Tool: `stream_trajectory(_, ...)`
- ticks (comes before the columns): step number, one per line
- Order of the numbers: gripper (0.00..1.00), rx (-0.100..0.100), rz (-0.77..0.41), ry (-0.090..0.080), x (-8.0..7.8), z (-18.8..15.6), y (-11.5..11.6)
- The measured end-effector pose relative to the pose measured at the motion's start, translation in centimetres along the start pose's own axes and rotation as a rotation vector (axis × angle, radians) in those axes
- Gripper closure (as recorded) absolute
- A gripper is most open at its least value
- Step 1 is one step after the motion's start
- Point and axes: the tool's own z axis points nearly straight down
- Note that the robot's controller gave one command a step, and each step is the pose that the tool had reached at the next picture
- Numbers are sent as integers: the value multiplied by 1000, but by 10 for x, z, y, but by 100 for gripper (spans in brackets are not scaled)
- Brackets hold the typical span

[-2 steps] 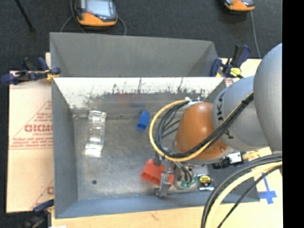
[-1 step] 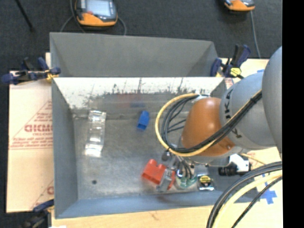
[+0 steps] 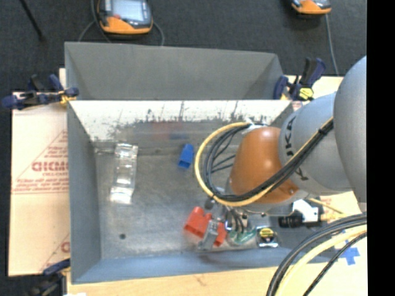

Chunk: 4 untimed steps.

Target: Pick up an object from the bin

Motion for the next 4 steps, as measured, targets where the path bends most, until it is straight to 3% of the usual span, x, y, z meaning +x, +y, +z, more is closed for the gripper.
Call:
stream_trajectory(1,0,3,160,6,-3,32,-15)
stream_trajectory(2,0,1,302,3,2,31,7)
stream_trajectory(3,100,2,301,2,2,31,6)
stream_trajectory(4,100,1,294,1,1,-1,6)
